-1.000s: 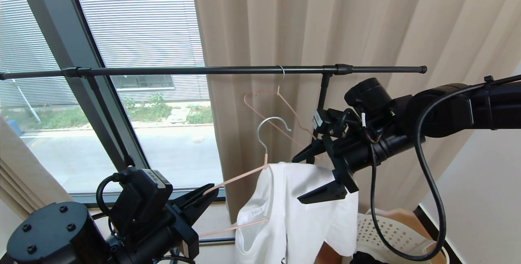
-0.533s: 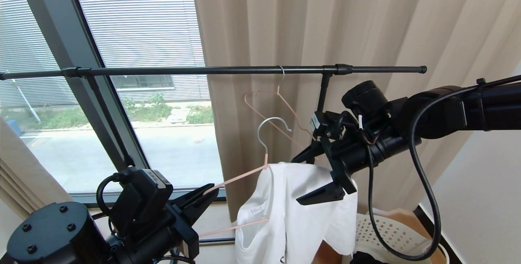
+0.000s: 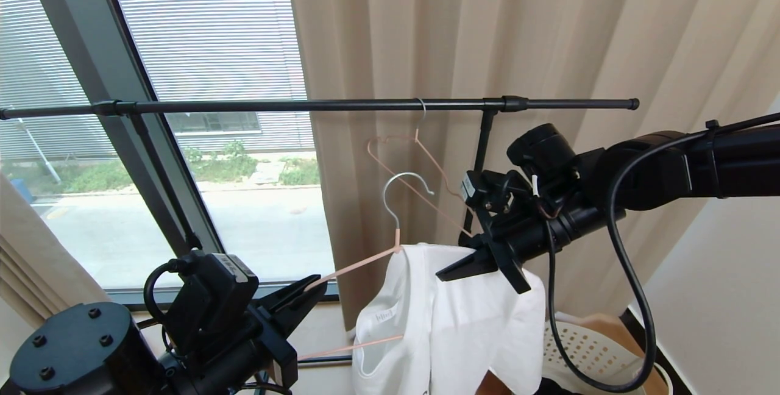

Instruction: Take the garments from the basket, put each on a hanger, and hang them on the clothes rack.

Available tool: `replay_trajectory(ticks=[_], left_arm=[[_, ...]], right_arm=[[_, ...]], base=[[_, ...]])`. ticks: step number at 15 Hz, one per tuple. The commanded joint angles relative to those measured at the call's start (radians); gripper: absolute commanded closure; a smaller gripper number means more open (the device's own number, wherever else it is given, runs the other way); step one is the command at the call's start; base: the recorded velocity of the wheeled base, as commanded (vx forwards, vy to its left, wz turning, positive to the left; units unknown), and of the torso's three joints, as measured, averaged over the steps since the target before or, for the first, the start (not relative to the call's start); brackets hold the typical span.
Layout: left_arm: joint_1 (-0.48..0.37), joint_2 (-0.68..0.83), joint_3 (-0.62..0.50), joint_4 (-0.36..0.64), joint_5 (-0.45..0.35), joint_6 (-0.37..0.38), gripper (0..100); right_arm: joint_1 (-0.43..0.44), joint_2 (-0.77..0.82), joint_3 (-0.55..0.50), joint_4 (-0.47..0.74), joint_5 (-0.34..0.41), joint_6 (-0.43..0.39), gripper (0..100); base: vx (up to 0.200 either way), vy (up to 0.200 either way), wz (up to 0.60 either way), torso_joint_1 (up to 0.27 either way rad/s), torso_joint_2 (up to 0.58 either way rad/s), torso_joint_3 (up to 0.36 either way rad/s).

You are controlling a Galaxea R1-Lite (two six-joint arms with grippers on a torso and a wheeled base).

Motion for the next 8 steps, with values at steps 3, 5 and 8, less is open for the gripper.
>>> replay_trajectory(ticks=[3, 5, 8], left_arm=[[0.001, 0.003, 0.0, 0.0, 0.0, 0.01, 100], [0.008, 0.003, -0.002, 0.0, 0.0, 0.013, 100], [0.006, 0.003, -0.002, 0.0, 0.0, 0.019, 0]], right_arm=[[0.001, -0.02, 0.004, 0.003, 0.002, 0.0, 100], [0.001, -0.034, 0.005, 0.006, 0.002, 0.0, 100], [0.001, -0.051, 0.007, 0.009, 0.002, 0.0, 100]], base=[[0.0, 0.0, 0.0, 0.0, 0.0, 0.0], [0.0, 0.0, 0.0, 0.0, 0.0, 0.0], [0.0, 0.0, 0.0, 0.0, 0.0, 0.0]])
